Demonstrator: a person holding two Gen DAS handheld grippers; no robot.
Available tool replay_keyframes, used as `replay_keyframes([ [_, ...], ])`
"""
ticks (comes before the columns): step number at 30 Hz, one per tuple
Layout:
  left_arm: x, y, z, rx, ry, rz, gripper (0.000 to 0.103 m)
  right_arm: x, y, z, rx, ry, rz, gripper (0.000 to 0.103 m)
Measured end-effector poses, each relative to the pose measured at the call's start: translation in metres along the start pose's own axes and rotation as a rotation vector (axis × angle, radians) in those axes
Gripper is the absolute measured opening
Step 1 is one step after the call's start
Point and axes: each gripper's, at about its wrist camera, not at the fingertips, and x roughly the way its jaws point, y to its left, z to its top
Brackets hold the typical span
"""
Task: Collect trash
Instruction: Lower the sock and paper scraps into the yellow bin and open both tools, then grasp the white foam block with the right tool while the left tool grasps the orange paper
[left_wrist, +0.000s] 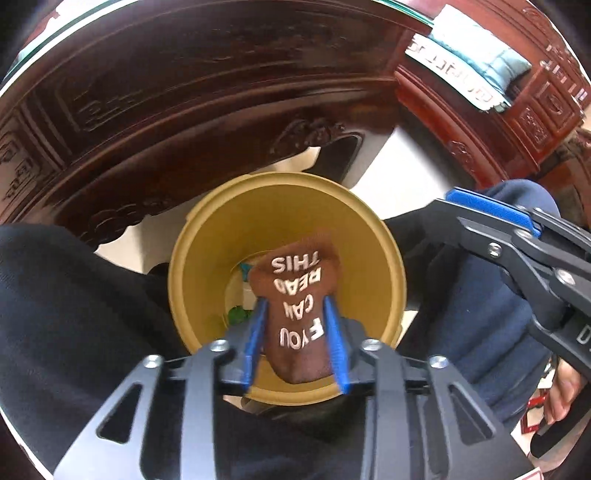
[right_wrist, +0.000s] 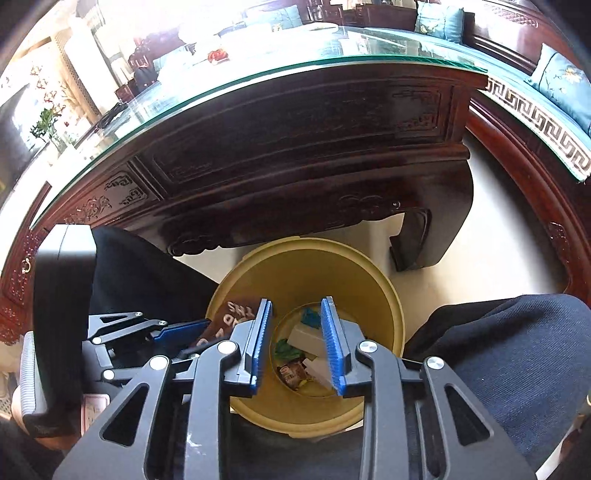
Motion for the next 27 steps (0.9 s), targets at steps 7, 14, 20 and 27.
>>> replay_keyframes([
  [7, 0.005, -0.006, 0.001, 0.016, 0.010, -0.008, 0.046, 0.001, -0.006, 0.001, 0.016, 0.000, -0.002, 0.029],
  [14, -0.018, 0.007, 0.011, -0.027, -0.069, 0.034, 0.046, 0.000, 0.006, 0.016, -0.024, -0.015, 0.015, 0.029],
  [20, -0.064, 0.028, 0.041, -0.056, -0.207, 0.118, 0.052, -0.016, 0.030, 0.061, -0.091, -0.090, 0.037, 0.029],
  [27, -0.112, 0.066, 0.093, -0.128, -0.352, 0.201, 0.060, -0.024, 0.069, 0.128, -0.180, -0.176, 0.064, 0.039],
])
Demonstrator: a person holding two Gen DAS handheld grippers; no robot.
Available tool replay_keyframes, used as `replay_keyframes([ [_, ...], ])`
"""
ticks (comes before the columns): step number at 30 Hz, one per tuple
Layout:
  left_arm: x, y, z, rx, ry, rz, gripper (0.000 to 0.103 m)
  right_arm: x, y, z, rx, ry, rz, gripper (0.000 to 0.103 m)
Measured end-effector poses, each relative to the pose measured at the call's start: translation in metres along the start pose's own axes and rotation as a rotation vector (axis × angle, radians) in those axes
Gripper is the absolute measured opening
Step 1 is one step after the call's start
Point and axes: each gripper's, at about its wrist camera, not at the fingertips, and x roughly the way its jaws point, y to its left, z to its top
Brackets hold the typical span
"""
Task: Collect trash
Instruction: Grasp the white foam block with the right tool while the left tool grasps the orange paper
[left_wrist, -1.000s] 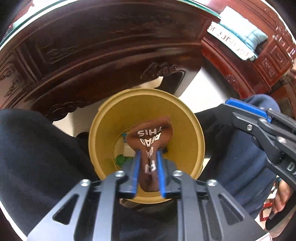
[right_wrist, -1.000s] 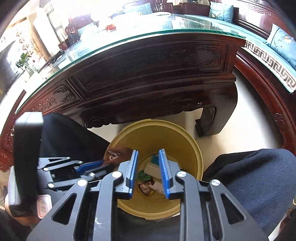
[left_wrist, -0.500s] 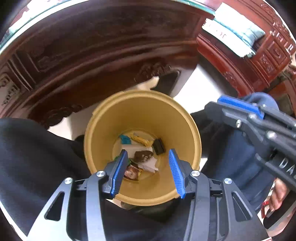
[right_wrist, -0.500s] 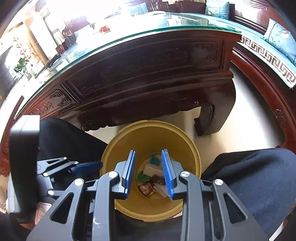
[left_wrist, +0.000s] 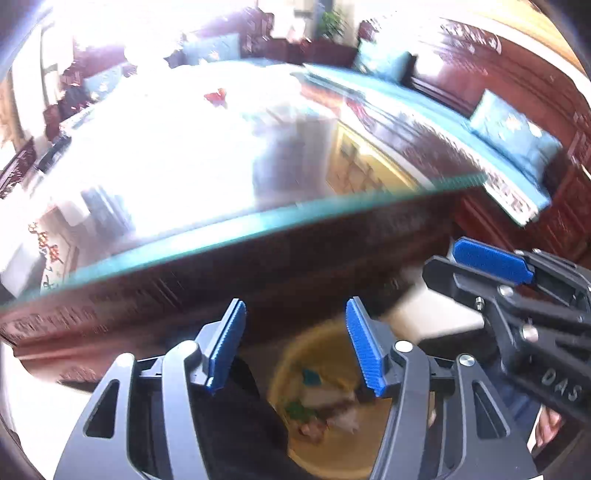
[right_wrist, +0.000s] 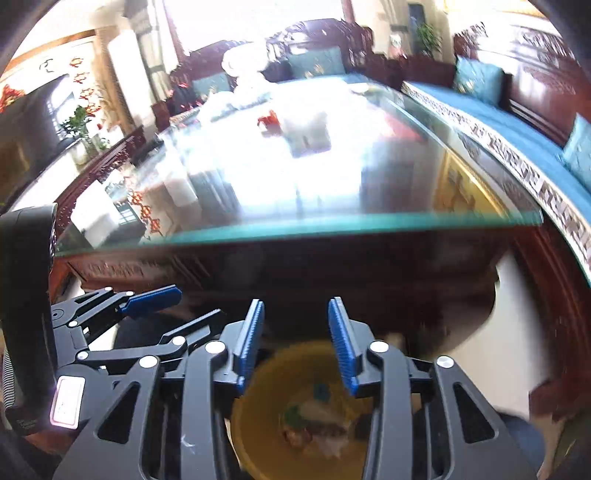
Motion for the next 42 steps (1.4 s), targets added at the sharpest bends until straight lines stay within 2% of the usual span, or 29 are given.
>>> replay_keyframes([
  [4, 0.003, 0.020, 0.041, -0.034, -0.049, 0.038, 0.063, 0.015, 0.006, 0.042, -0.023, -0.038, 0.015, 0.044],
  [9, 0.018, 0.037, 0.085, -0.064, -0.095, 0.076, 0.078, 0.039, 0.001, 0.087, -0.020, -0.062, 0.004, 0.056],
  [12, 0.036, 0.050, 0.110, -0.084, -0.102, 0.083, 0.079, 0.059, 0.001, 0.112, -0.026, -0.067, -0.005, 0.062],
  [16, 0.062, 0.070, 0.141, -0.111, -0.095, 0.106, 0.079, 0.086, 0.000, 0.150, -0.045, -0.080, 0.002, 0.062],
  [21, 0.091, 0.104, 0.170, -0.156, -0.091, 0.121, 0.079, 0.126, 0.003, 0.202, -0.081, -0.075, 0.053, 0.053],
  [24, 0.106, 0.117, 0.185, -0.169, -0.085, 0.134, 0.079, 0.155, 0.006, 0.223, -0.097, -0.049, 0.044, 0.050],
  [34, 0.148, 0.133, 0.206, -0.167, -0.028, 0.120, 0.079, 0.220, 0.005, 0.248, -0.131, 0.032, 0.006, 0.044],
  [38, 0.151, 0.132, 0.211, -0.176, -0.025, 0.116, 0.079, 0.235, 0.004, 0.250, -0.148, 0.053, 0.007, 0.030],
  [40, 0.152, 0.132, 0.214, -0.171, -0.025, 0.121, 0.079, 0.234, 0.003, 0.252, -0.154, 0.051, 0.000, 0.015],
  [42, 0.154, 0.131, 0.218, -0.165, -0.027, 0.128, 0.079, 0.230, 0.000, 0.251, -0.148, 0.041, -0.013, 0.014],
])
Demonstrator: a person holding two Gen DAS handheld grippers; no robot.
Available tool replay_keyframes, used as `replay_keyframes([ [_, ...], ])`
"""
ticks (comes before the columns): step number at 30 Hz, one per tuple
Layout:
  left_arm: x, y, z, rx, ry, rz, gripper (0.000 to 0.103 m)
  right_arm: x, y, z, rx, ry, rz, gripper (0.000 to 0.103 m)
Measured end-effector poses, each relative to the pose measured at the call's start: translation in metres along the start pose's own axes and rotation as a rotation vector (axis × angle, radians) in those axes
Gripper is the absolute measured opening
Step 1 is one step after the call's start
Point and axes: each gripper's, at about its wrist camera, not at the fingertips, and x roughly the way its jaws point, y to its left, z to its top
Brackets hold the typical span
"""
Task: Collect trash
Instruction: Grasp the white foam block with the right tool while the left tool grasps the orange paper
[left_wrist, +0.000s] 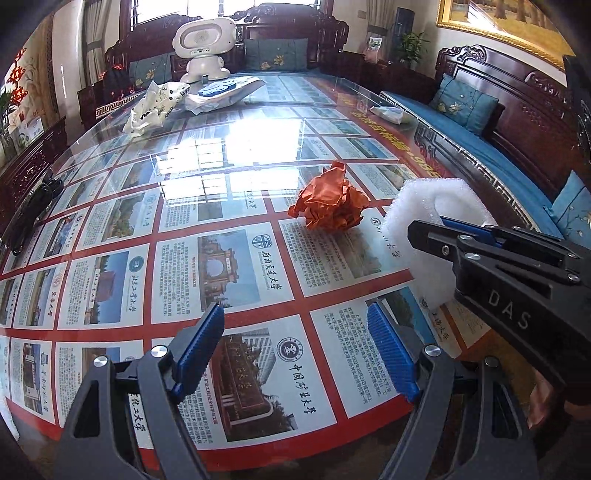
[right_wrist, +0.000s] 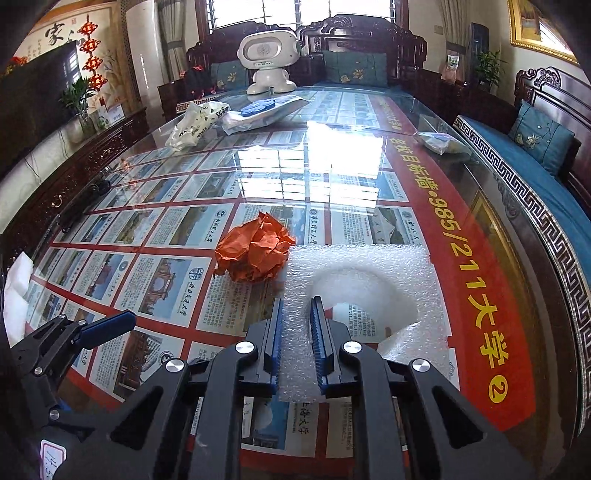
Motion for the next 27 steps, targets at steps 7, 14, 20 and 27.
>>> replay_keyframes([
  [7, 0.008, -0.010, 0.024, 0.011, -0.042, 0.030, 0.079, -0.027, -0.019, -0.004, 0.037, -0.062, -0.013, 0.014],
  [14, 0.035, -0.030, 0.059, 0.048, -0.019, -0.017, 0.079, -0.031, -0.030, -0.007, 0.063, -0.067, -0.007, 0.014],
  [20, 0.060, -0.021, 0.072, -0.015, 0.019, 0.010, 0.073, -0.023, -0.031, -0.007, 0.072, -0.057, 0.011, 0.014],
  [27, 0.065, -0.017, 0.074, -0.019, 0.065, 0.002, 0.045, -0.022, -0.031, -0.008, 0.078, -0.056, 0.028, 0.014],
])
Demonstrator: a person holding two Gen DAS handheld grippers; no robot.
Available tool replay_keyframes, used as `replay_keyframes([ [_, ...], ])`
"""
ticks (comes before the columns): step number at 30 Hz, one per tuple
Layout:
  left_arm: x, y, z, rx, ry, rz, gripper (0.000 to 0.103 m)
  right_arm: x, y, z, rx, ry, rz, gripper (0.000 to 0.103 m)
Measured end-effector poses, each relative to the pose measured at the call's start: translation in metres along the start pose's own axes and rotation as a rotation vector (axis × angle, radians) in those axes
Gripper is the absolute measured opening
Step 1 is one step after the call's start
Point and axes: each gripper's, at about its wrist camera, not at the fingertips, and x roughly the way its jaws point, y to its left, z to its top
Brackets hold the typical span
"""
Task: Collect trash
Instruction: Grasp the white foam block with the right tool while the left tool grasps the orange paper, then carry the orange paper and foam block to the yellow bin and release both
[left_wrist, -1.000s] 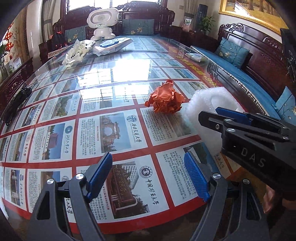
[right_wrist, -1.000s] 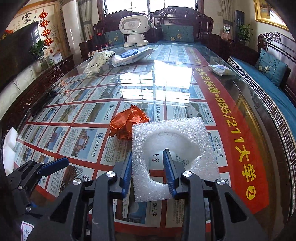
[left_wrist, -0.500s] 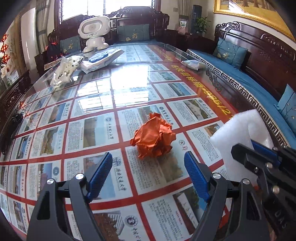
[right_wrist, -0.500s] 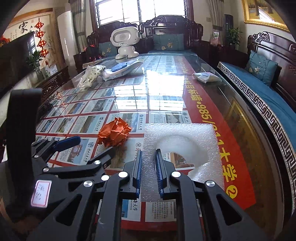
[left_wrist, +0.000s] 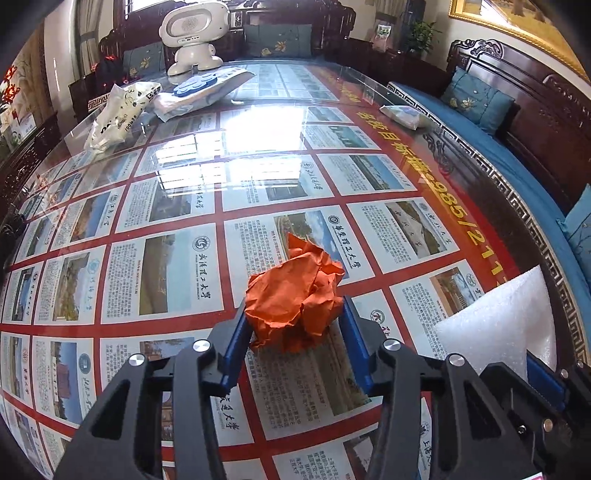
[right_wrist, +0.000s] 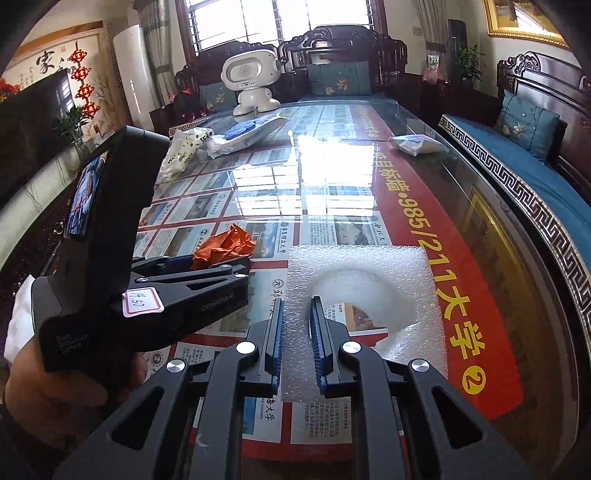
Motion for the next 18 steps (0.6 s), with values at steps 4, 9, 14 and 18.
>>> replay_keyframes([
  [4, -0.013, 0.002, -0.011, 0.013, -0.017, -0.002, 0.043, -0.003, -0.003, -0.003, 0.009, -0.002, 0.002, 0.014],
  [9, -0.039, -0.001, -0.036, 0.034, -0.042, -0.010, 0.042, -0.012, 0.002, -0.009, 0.000, 0.000, -0.001, 0.014],
  [14, -0.073, -0.004, -0.062, 0.056, -0.077, 0.001, 0.042, -0.031, 0.012, -0.018, -0.013, -0.011, 0.001, 0.014],
  [18, -0.107, -0.010, -0.088, 0.076, -0.106, -0.002, 0.042, -0.059, 0.021, -0.035, -0.021, -0.029, 0.006, 0.014],
])
